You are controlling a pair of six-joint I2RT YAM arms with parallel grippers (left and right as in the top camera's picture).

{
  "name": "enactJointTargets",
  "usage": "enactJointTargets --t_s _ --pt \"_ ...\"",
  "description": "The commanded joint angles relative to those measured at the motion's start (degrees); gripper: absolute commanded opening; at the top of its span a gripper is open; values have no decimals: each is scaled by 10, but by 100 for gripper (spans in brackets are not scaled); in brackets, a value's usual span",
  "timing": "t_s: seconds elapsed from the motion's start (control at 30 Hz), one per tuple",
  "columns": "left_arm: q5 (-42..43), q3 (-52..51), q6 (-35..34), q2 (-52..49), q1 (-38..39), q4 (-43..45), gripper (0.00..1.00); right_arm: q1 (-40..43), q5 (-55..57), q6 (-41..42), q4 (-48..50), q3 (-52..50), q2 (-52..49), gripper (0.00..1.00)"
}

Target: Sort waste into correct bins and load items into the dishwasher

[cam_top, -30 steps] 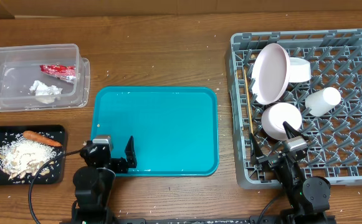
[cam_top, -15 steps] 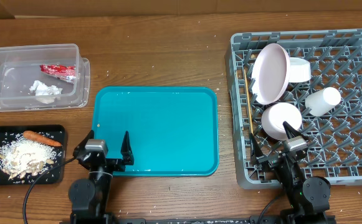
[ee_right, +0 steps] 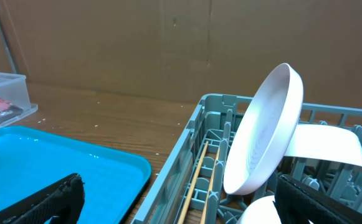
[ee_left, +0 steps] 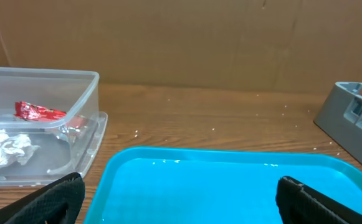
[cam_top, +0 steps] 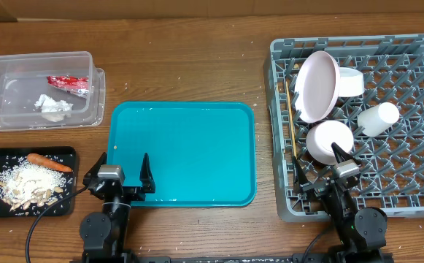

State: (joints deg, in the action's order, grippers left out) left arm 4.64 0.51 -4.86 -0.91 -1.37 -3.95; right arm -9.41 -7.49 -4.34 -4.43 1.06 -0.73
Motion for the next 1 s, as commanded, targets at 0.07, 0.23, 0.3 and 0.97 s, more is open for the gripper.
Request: enactJointTargets --t_s 0.07,0.23,0.3,0.97 --pt "-10 -2 26 7 -10 -2 100 2 1 -2 2 -6 6 100" --pt "-10 -2 26 7 -22 -2 100 2 1 -2 2 -6 6 100" --pt "-10 -2 26 7 -22 -2 100 2 1 -2 2 -6 6 100" --pt "-10 -2 26 7 -22 -2 100 2 1 -2 2 -6 6 100"
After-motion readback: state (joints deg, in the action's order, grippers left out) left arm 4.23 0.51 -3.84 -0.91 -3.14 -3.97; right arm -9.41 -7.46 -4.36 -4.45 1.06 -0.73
